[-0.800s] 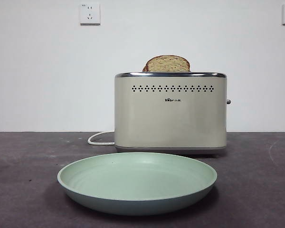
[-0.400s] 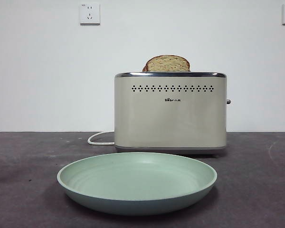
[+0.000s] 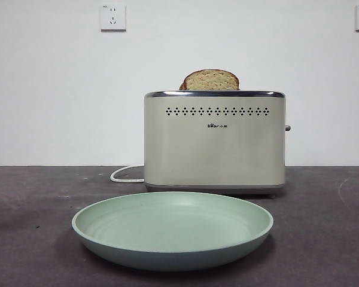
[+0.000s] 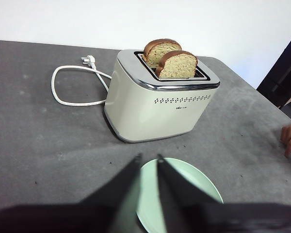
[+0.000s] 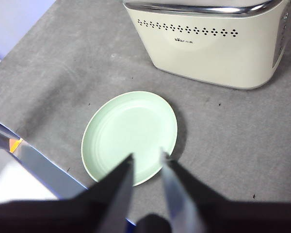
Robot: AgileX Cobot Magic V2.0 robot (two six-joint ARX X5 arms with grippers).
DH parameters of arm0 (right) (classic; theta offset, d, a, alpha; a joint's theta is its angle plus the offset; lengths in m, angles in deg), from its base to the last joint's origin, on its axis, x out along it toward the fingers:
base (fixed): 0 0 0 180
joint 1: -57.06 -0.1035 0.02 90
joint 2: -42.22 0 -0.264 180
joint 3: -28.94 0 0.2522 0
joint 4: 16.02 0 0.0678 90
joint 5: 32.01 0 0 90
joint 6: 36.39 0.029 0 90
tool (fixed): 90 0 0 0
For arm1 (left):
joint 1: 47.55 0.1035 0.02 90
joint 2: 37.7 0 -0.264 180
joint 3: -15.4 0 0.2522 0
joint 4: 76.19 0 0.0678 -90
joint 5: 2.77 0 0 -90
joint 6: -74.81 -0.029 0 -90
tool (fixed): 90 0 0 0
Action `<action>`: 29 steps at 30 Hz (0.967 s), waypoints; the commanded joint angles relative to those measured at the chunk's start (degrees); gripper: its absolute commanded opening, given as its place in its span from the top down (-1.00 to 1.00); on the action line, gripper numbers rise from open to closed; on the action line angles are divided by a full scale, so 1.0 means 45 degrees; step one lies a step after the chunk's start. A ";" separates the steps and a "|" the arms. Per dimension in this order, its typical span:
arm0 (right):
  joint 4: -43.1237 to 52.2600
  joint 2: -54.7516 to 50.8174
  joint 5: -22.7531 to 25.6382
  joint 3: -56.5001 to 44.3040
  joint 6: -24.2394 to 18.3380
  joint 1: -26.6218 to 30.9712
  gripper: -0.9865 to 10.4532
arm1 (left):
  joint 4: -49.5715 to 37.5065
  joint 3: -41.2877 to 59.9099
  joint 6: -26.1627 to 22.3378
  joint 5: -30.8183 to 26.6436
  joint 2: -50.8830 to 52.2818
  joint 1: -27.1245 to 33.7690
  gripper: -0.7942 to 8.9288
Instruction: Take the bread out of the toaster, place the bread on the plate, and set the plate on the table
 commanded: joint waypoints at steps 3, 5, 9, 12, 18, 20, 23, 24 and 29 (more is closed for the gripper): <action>0.0049 -0.0029 -0.0029 0.0053 0.0049 -0.0024 -0.31 | -0.0083 -0.0015 -0.0029 0.0073 0.0019 0.0024 -0.46; 0.0049 -0.0029 -0.0029 0.0053 0.0053 -0.0024 -0.31 | -0.0092 -0.0015 -0.0034 0.0073 0.0019 0.0024 -0.46; 0.0049 -0.0029 -0.0034 0.0053 0.0053 -0.0024 -0.31 | -0.0321 -0.0015 -0.0053 0.0083 -0.0053 0.0024 -0.46; 0.0049 -0.0029 -0.0039 0.0053 0.0053 -0.0024 -0.31 | -0.0646 -0.0015 -0.0068 0.0563 -0.0316 0.0000 -0.46; 0.0049 -0.0019 -0.0044 0.0053 0.0058 -0.0024 -0.31 | -0.2108 -0.0015 -0.0068 0.1370 -0.1331 -0.0335 -0.46; 0.0049 -0.0019 -0.0044 0.0053 0.0058 -0.0024 -0.31 | -0.2905 -0.0019 -0.0068 0.1394 -0.1778 -0.0525 -0.46; 0.0049 -0.0019 -0.0039 0.0053 0.0058 -0.0024 -0.31 | -0.4119 -0.0083 -0.0058 0.1404 -0.2608 -0.0933 -0.46; 0.0049 -0.0019 -0.0044 0.0053 0.0058 -0.0024 -0.31 | -0.4498 -0.0131 -0.0058 0.1404 -0.2968 -0.1112 -0.46; 0.0044 -0.0019 -0.0039 0.0053 0.0058 -0.0024 -0.31 | -0.6382 -0.0588 -0.0063 0.1375 -0.5110 -0.2205 -0.46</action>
